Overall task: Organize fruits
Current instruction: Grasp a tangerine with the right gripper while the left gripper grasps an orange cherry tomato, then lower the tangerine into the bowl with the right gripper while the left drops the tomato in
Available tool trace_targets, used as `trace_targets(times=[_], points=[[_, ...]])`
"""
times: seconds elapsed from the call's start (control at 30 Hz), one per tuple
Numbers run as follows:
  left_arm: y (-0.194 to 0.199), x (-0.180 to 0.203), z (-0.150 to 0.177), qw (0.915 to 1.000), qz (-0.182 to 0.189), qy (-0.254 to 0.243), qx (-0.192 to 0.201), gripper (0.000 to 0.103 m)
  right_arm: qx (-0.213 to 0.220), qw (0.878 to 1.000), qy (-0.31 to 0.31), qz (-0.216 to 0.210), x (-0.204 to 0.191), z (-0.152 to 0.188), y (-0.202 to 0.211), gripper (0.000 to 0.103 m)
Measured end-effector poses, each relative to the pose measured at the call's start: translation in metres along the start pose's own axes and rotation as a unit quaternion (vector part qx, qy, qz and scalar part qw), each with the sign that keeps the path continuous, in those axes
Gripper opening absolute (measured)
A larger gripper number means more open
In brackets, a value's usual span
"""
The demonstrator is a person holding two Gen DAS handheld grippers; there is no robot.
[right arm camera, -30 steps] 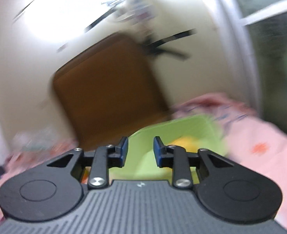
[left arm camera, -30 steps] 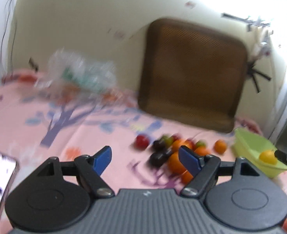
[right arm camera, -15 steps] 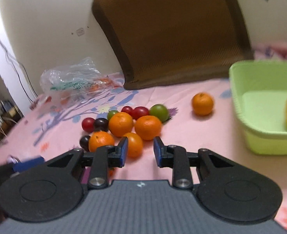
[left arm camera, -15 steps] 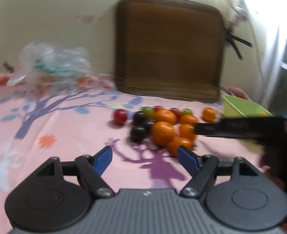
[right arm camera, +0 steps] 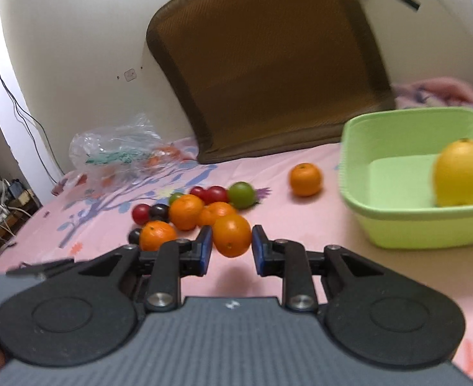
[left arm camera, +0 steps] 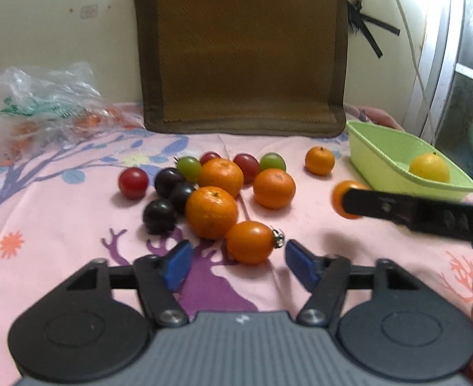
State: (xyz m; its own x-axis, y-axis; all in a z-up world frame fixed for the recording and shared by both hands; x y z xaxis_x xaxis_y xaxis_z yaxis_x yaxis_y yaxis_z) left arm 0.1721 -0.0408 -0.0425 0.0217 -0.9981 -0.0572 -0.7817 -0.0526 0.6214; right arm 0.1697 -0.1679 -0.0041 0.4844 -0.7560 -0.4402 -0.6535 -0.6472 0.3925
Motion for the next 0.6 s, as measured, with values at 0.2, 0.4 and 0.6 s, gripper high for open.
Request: trace_targets(times=[0.2,0.4,0.6], points=[[-0.001,0.007,-0.001,0.9999,-0.001,-0.01,0.01,0.033,-0.02,0.999,0.021,0.018,0.004,0.015,-0.012,0.029],[0.016,0.016,-0.001,0.9989,0.039,0.012,0.023,0.033,-0.004,0.998,0.062,0.018,-0.005,0.014,-0.001,0.029],[0.036,0.058,-0.036,0.9933,0.091,0.001,0.071,0.033,0.12,0.984,0.087,0.103,0.022,-0.024,0.057,0.029]])
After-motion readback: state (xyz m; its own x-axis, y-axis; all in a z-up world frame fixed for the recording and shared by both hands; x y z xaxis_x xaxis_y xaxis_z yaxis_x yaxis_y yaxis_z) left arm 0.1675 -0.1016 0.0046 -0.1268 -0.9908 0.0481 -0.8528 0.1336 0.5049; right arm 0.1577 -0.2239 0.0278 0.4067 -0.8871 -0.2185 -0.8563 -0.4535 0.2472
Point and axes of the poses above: each gripper's, at about its wrist camera, not at the fingertips, and y roughly against the way its jaws point, x to its right, z to its underside, the point moved 10 cm from there along -y, roughly the way its jaws point, and after that the axes turned 14 degrees about -z, right-handed, at the moved point
